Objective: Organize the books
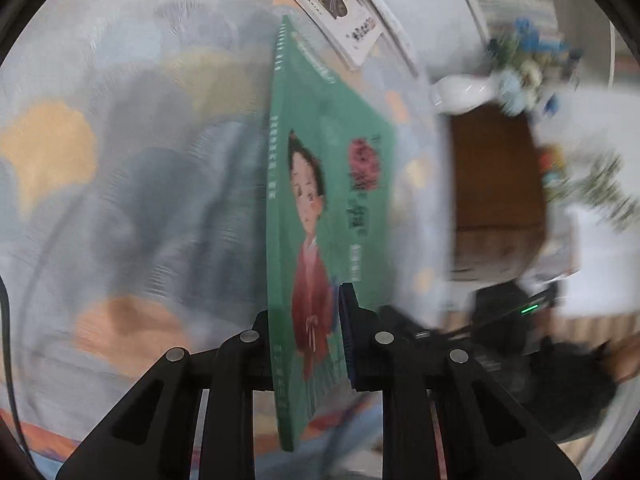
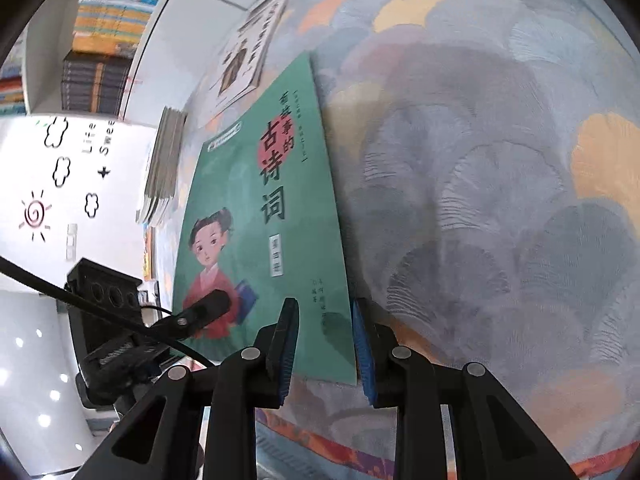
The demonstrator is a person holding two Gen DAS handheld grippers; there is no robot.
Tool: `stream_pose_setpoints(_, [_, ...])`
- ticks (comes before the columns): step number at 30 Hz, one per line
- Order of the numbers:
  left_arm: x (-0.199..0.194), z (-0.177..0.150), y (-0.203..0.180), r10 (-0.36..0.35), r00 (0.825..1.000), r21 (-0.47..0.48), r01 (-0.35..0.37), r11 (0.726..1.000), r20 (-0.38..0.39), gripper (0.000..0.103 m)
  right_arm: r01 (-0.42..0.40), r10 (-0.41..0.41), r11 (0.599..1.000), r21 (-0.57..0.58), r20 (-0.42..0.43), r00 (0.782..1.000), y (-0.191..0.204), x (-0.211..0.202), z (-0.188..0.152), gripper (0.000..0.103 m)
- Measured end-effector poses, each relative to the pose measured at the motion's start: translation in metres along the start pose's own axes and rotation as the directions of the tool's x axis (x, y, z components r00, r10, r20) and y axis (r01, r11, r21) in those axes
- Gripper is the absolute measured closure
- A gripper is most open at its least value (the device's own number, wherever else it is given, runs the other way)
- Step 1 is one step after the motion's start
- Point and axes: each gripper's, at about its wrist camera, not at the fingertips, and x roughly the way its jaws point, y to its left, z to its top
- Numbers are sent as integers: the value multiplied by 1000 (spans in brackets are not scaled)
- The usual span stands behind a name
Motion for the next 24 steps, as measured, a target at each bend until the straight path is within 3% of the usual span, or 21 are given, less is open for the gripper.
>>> stream_pose_setpoints(4, [1,6,-4,-166,986,-124,162,979,-23,86,-62,63,997,54,-5,998,-14,-8,0,72])
stream_pose_setpoints(5, [3,7,-8,-185,982,-130,180,975,-28,86,-106,107,991,86,-11,994,-21,-8,1,61])
stream_pose_setpoints(7, [7,9,-15,-235,971,-166,226,960,-36,86,-194,196,970,150,-2,981,-30,-5,4,50])
stream_pose_setpoints(11, [9,12,-9,-317,947,-255,296,921,-45,86,-303,304,932,200,26,952,-37,4,10,49])
stream_pose_setpoints(13, [8,12,-7,-328,943,-261,304,916,-55,86,-335,336,918,215,31,941,-34,11,14,50])
stream_pose_setpoints(16, [-1,11,-1,-275,959,-245,252,936,-66,86,-350,350,916,195,32,936,-21,19,23,60])
stream_pose_setpoints(17, [-2,13,-3,-231,971,-224,211,951,-68,86,-331,330,927,178,37,943,-15,19,26,66])
stream_pose_setpoints(20, [-7,16,-14,-58,996,-91,52,994,-68,86,-234,232,970,69,37,972,9,16,28,71])
stream_pose_setpoints(22, [-10,14,-25,73,996,24,-72,997,-43,86,-110,112,993,-41,40,993,33,16,25,71])
stream_pose_setpoints(23, [-12,12,-35,155,988,105,-153,983,-14,86,-61,65,994,-87,43,997,43,18,23,71])
stream_pose_setpoints(24, [-13,11,-41,187,982,146,-186,972,3,86,-25,31,993,-120,49,998,51,19,21,71])
